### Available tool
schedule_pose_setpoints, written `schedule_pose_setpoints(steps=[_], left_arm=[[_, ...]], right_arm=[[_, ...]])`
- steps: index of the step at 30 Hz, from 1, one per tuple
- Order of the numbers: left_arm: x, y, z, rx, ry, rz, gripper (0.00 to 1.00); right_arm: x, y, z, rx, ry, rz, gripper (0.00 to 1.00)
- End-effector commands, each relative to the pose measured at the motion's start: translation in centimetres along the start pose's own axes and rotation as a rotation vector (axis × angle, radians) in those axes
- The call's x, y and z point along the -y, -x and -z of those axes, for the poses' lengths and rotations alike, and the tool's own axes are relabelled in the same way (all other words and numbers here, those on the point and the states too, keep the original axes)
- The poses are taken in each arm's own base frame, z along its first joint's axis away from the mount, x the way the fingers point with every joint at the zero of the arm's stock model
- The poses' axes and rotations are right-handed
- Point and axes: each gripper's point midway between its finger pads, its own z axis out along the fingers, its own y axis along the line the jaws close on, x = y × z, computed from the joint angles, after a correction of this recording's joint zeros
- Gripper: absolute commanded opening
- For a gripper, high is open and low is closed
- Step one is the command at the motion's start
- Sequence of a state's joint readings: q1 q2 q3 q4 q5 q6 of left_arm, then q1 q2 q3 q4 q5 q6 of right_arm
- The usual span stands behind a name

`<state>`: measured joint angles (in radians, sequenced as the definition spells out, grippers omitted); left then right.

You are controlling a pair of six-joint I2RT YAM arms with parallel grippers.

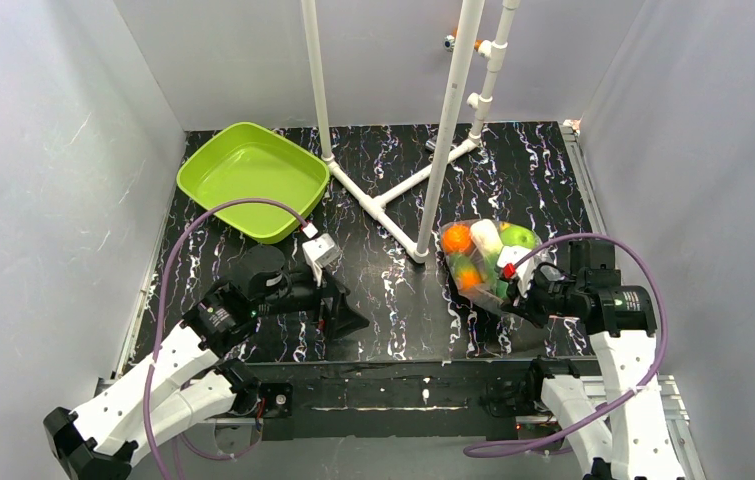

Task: Open the zip-top bag and remove the fake food
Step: Pick up the zipper food storage bag at the center of the board.

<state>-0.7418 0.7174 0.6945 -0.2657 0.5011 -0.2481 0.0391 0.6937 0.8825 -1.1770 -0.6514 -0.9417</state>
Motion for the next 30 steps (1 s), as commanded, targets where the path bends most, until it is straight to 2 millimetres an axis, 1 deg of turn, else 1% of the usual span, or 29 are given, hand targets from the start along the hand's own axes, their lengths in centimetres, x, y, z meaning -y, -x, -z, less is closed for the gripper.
schedule_pose_setpoints(steps=[1,10,16,22,30], left_arm=[[0.4,1.0,-0.1,0.037,-0.004,-0.057,1.0],[1.5,1.2,-0.2,0.053,-0.043,-0.098,1.0],[2.7,1.7,-0.3,0.082,-0.092,-0.136,0.99],[3.9,1.8,-0.8,0.098,-0.143,-0.177,1.0],[5.3,1.7,-2.0,0.105,-0.176,-0.243,1.0]], right_arm=[[-0.9,2.6,1.2,0.081,0.038,0.056,0.01],[-1.4,3.1,1.9,0.08,0.052,0.072,0.01],[-2.2,3.2,1.7,0.1,0.092,0.068,0.01],[-3.0,3.5,1.6,0.129,0.133,0.066,0.01],[-3.5,3.3,1.1,0.14,0.18,0.056,0.01]])
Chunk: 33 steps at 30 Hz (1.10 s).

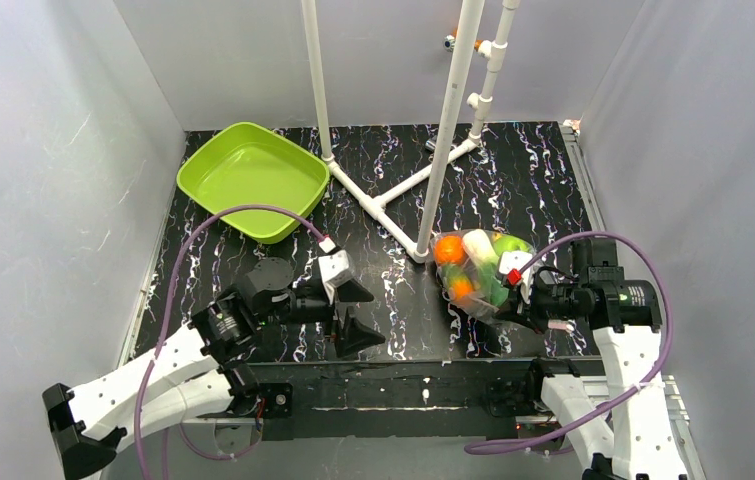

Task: Open the zip-top bag and remove the fake food
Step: Pick up the zipper food storage bag at the center of the board.

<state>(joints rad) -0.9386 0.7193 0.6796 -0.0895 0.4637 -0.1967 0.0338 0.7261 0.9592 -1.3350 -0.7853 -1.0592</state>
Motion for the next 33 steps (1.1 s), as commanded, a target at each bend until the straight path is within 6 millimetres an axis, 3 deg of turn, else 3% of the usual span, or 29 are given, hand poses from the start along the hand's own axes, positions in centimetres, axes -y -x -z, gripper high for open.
schedule_pose_setpoints(steps=[1,5,9,11,14,18,23,29,33], left_arm=[[0.3,0.3,-1.0,0.023,-0.009,-0.068,1.0],[0.8,-0.1,-1.9,0.003,-0.02,-0.108,0.99],[1.6,0.7,-3.6,0.024,-0.052,-0.203,0.99],[2.7,1.8,-7.1,0.071,-0.123,-0.388,1.0],[1.8,2.2,-11.3,0.082,-0.096,-0.564,1.0],[1.5,2.8,-13.7,0.077,-0.109,-0.63,0.96],[0.3,3.9,-15.1,0.127,-0.045,-0.649,0.95],[-0.8,4.3,-14.8,0.138,0.026,-0.652,0.9],[0.0,4.3,-14.8,0.134,-0.019,-0.663,0.88]], right_arm=[[-0.7,1.5,-0.2,0.074,0.05,0.025,0.01],[-1.1,1.4,-0.6,0.081,0.089,0.011,0.01],[-1.5,1.5,-1.0,0.077,0.151,-0.006,0.01],[-1.8,2.3,-1.4,0.077,0.216,0.004,0.01],[-2.1,3.8,-1.5,0.09,0.293,0.006,0.01],[-2.2,4.2,-1.7,0.077,0.327,0.011,0.01],[-2.2,4.1,-1.9,0.067,0.331,0.015,0.01],[-2.2,3.5,-2.2,0.06,0.323,0.016,0.01],[-2.3,3.4,-2.4,0.058,0.329,0.018,0.01]])
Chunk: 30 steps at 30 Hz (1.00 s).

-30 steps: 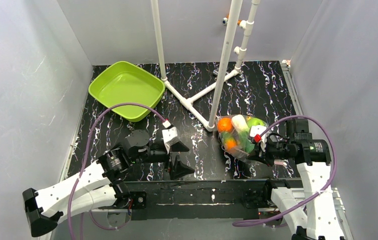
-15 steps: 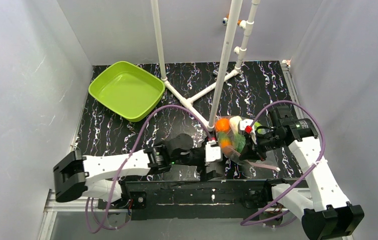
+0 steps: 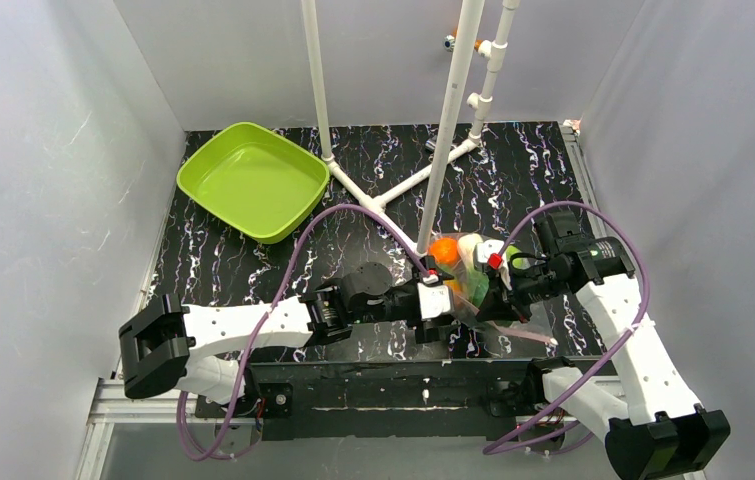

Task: Open the zip-top bag and remove the fake food
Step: Pick up the zipper food storage bag at the center of the board.

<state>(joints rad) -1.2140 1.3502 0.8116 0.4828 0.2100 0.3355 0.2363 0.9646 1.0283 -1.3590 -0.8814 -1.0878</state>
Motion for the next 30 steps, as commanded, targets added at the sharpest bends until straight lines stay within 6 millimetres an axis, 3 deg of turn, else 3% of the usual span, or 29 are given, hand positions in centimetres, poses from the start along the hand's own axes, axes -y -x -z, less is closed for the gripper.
schedule_pose_setpoints(steps=[1,7,11,14,16,20,23,26,30], left_arm=[[-0.6,3.3,-0.1,0.078,-0.005,-0.047,0.84],[0.2,3.1,-1.6,0.037,-0.076,-0.022,0.52],[0.1,2.4,-1.0,0.009,-0.059,-0.012,0.0],[-0.1,2.3,-0.3,-0.036,-0.048,0.042,0.0],[-0.2,2.3,0.4,-0.062,-0.018,0.107,0.0],[-1.5,3.8,2.7,-0.041,0.096,0.29,0.0],[-2.8,5.0,4.5,-0.04,0.148,0.524,0.0],[-3.5,6.4,6.0,-0.017,0.171,0.621,0.0],[-5.0,7.2,7.3,0.009,0.219,0.744,0.0]], right_arm=[[-0.5,1.0,-0.1,0.044,0.018,0.027,0.01],[-0.4,1.2,0.0,0.038,0.016,0.025,0.01],[-0.4,0.8,-0.1,0.032,0.004,0.018,0.04],[-0.3,0.8,0.0,0.034,-0.015,0.01,0.11],[-0.2,1.1,0.3,0.047,-0.034,0.003,0.21],[-0.1,1.1,0.9,0.07,-0.084,-0.009,0.5],[0.2,-0.2,0.9,0.035,-0.13,-0.014,0.73],[0.5,-1.8,0.9,-0.018,-0.162,-0.03,0.8],[0.2,-2.1,1.2,-0.041,-0.177,-0.033,0.81]])
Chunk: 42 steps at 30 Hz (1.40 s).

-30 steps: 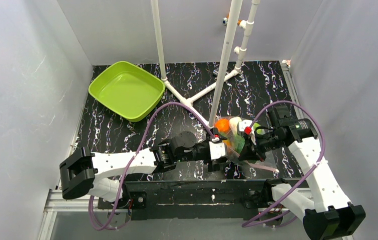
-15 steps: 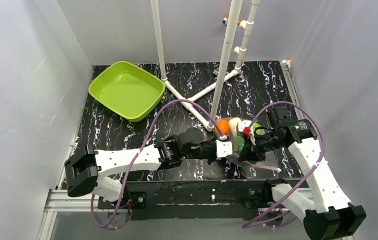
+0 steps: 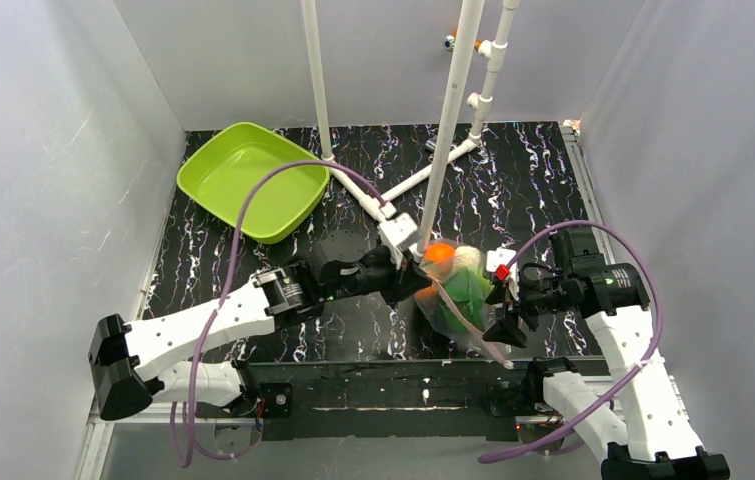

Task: Open the zip-top bag and remove the fake food
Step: Pick up the zipper food storage bag at the center of the board, then adjust the zipper food storage bag at the center of the board.

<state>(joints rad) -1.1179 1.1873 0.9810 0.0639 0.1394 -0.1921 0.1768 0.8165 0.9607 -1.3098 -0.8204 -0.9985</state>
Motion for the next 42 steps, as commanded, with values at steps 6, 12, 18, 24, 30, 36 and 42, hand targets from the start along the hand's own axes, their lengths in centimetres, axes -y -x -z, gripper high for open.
schedule_pose_setpoints(steps=[6,12,18,24,30,36,42], left_arm=[[-0.5,6.2,3.2,0.146,0.066,0.253,0.0],[-1.0,7.4,3.5,0.168,0.108,0.267,0.0],[-1.4,7.6,3.3,0.182,0.123,0.26,0.0],[-1.6,7.5,2.8,0.196,0.125,0.272,0.0],[-1.5,7.9,2.1,0.217,0.114,0.294,0.0],[-2.2,9.6,1.5,0.252,0.153,0.294,0.0],[-2.3,10.4,0.6,0.266,0.149,0.299,0.0]], right_arm=[[-0.5,0.1,0.4,-0.004,-0.001,-0.03,0.82],[-1.2,0.6,0.2,0.032,0.025,-0.057,0.8],[-3.0,3.6,1.9,0.103,0.052,-0.047,0.81],[-4.7,5.4,2.9,0.171,0.091,-0.043,0.84],[-3.7,3.5,1.9,0.141,0.037,-0.04,0.88],[-1.5,2.2,1.8,0.065,-0.049,-0.077,0.87],[0.1,0.9,1.7,0.007,-0.135,-0.101,0.66]])
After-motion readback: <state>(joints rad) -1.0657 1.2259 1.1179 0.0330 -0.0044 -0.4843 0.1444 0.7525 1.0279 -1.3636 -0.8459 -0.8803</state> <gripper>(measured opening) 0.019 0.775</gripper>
